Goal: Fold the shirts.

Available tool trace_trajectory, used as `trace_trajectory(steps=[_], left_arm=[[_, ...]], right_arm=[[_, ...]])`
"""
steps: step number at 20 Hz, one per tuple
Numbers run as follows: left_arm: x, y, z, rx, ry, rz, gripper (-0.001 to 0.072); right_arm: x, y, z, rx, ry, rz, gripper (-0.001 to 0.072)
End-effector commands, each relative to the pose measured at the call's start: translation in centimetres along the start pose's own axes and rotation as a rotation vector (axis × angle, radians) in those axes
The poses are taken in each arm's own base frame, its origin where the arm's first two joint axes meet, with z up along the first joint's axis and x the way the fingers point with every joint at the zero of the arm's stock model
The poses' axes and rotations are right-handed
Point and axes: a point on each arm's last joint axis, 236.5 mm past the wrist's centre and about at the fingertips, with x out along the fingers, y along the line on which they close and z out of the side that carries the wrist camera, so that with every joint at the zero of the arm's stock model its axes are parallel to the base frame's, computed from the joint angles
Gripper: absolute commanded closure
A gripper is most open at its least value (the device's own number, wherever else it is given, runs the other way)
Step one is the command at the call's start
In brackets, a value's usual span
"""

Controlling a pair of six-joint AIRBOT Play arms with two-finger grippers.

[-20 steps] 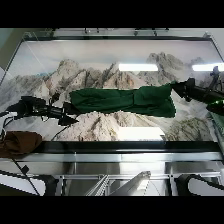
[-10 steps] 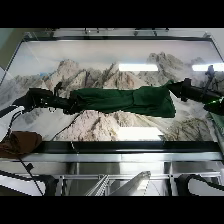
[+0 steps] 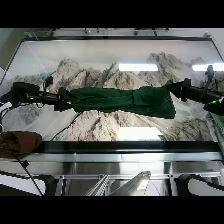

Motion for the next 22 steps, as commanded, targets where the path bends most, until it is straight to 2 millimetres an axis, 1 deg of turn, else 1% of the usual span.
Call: trace_trajectory(steps=[1, 2, 4, 7, 9, 12, 13, 14, 18, 19, 20, 21, 22], left_arm=[[-2.6, 2.7, 0.4, -0.018, -0.028, 0.051, 0.0129], [-2.6, 3.4, 0.6, -0.014, -0.034, 0.081, 0.0129], [-2.1, 3.4, 1.1, -0.001, -0.050, 0.100, 0.0129], [0.2, 2.6, 1.1, 0.044, -0.037, 0.128, 0.0129], [2.0, 2.4, 0.5, 0.060, 0.001, 0.147, 0.0129], [3.5, 5.2, -1.5, 0.017, 0.098, 0.248, 0.0129], [3.7, 5.5, -1.7, 0.007, 0.110, 0.248, 0.0129], [4.0, 5.4, -1.6, -0.002, 0.109, 0.234, 0.0129], [5.7, 3.4, -1.6, 0.018, 0.106, 0.180, 0.0132], [6.3, 3.2, -1.5, 0.033, 0.104, 0.190, 0.0260], [7.1, 2.8, -1.7, 0.050, 0.109, 0.197, 0.0670], [7.8, 2.2, -1.9, 0.070, 0.115, 0.193, 0.0675], [8.4, 0.6, -2.2, 0.079, 0.131, 0.156, 0.0675]], right_arm=[[0.0, 0.1, 0.0, -0.005, 0.001, 0.001, 0.0685], [0.0, 0.1, 0.0, -0.005, 0.001, 0.002, 0.0685], [0.0, 0.1, 0.0, -0.005, 0.001, 0.002, 0.0686], [0.0, 0.1, 0.0, -0.003, -0.001, 0.004, 0.0685], [0.0, 0.2, -0.1, -0.003, 0.002, 0.007, 0.0686], [0.0, 0.4, -0.3, -0.004, 0.011, 0.016, 0.0685], [0.0, 0.5, -0.4, -0.004, 0.016, 0.021, 0.0685], [0.0, 0.6, -0.4, -0.004, 0.018, 0.023, 0.0685], [0.0, 0.6, -0.5, -0.004, 0.020, 0.025, 0.0685], [0.0, 0.6, -0.5, -0.004, 0.020, 0.025, 0.0685], [0.0, 0.7, -0.5, -0.004, 0.021, 0.026, 0.0686], [0.0, 0.9, -0.6, -0.002, 0.026, 0.037, 0.0685], [-0.1, 1.7, -0.8, 0.003, 0.031, 0.068, 0.0685]])
